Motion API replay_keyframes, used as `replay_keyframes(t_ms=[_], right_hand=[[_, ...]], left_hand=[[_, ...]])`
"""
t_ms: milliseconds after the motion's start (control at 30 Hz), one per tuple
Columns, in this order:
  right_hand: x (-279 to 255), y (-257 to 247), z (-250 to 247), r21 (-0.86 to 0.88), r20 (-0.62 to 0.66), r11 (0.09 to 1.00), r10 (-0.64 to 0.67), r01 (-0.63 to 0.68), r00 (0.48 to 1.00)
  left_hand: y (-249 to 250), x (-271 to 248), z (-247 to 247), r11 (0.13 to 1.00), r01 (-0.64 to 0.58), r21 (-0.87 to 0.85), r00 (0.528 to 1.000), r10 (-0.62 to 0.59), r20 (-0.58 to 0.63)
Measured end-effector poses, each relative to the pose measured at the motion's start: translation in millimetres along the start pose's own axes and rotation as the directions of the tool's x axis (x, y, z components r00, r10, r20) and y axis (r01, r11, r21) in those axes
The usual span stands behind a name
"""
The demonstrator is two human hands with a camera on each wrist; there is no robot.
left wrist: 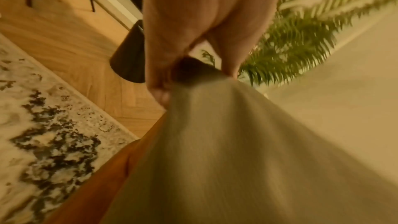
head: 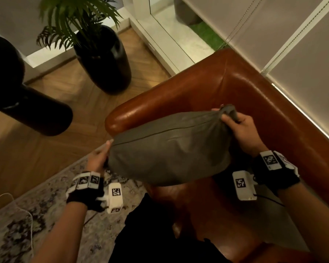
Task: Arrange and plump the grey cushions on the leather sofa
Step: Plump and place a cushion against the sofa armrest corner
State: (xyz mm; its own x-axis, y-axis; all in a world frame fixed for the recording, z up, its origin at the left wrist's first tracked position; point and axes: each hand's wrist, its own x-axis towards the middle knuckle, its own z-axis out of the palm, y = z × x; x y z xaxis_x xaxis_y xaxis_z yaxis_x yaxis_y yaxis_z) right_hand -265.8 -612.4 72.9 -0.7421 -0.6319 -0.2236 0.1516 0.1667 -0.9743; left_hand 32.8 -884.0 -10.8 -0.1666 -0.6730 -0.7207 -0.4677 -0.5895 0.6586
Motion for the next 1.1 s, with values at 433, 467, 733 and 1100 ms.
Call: replay_keyframes(t_ms=[433,467,733,1100], right_hand=[[26.5,106.3,-53.9,-0.249,-0.613,0.756,0.361,-0.605,0.703],[25.7,108.6,-54.5,-0.250,-0.599,0.760,0.365,-0.600,0.713],[-7.7,102.4,24.8,-0.852,-0.230,0.499,-0.085,-0.159,0.969],[-15.0,75.8,75.9,-0.864,0.195,0.479,0.039,0.153,0.980]], left_hand=[[-74.8,-1.5,93.2,0.761,-0.180,0.624,0.936,-0.063,0.347],[-84.6,-2.4,93.1,0.797,-0.170,0.579,0.931,-0.064,0.361],[-80.9,-7.5,122.9,0.951,-0.049,0.306,0.981,-0.012,0.194],[2.3,-78.8,170.7,0.915,-0.403,-0.031,0.872,0.394,0.289]])
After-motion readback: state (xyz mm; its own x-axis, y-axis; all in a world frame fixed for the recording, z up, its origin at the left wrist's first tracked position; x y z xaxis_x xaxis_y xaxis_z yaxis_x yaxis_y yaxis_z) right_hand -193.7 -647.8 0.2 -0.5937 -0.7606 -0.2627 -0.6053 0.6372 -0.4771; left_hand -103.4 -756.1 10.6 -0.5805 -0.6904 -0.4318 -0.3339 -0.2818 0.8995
